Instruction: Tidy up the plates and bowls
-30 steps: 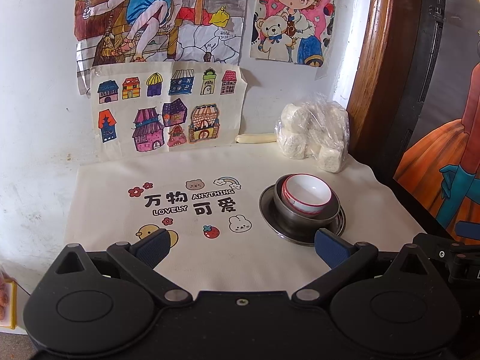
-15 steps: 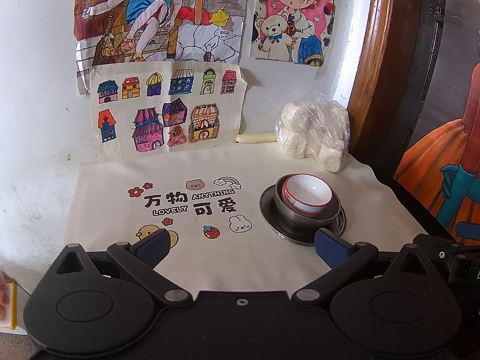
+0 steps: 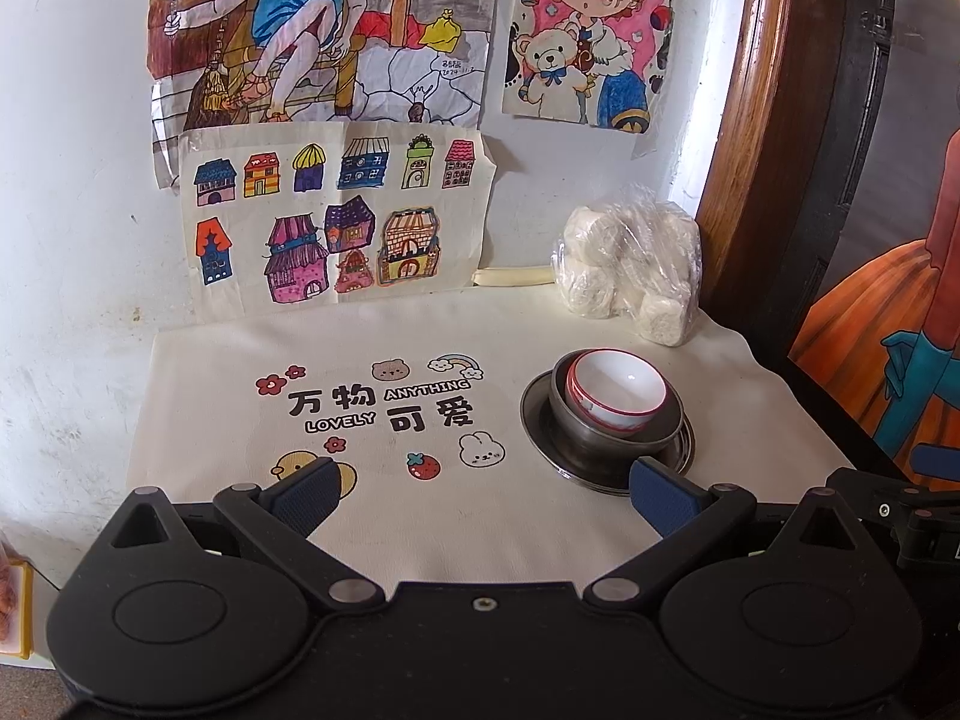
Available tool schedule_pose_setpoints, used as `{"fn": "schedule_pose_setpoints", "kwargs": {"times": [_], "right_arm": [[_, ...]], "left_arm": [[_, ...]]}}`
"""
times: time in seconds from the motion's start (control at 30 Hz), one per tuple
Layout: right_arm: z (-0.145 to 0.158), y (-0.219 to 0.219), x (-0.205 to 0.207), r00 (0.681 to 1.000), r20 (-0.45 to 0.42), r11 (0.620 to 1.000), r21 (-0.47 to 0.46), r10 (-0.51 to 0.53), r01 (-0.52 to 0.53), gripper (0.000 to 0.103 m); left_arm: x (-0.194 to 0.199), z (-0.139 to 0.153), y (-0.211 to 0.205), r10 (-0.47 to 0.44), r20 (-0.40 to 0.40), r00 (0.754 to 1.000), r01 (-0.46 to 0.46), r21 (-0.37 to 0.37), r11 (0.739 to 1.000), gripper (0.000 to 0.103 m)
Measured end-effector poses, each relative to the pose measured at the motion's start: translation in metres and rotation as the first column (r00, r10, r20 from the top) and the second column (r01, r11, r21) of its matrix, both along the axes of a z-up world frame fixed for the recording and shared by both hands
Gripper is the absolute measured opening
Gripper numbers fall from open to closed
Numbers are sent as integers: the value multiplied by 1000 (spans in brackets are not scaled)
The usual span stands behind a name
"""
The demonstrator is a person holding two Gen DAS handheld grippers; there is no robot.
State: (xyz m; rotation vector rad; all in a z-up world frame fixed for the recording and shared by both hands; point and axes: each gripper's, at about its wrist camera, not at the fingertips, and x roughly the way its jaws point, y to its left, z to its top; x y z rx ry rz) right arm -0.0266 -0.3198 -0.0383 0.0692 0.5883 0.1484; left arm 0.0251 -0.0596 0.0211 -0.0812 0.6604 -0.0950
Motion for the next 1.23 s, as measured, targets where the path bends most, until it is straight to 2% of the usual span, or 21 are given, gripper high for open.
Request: {"fn": "schedule_pose_setpoints", "kwargs": {"times": [0.7, 1.23], "right_arm": [[-1, 0, 11, 1000, -25, 1000, -6, 8, -8, 103], [-1, 4, 22, 999, -42, 1000, -14, 21, -22, 103]], "left_arm": [[11, -4, 0, 12, -32, 999, -12, 5, 1000, 101], [18, -5, 0, -6, -29, 1000, 5, -29, 1000, 100]]}}
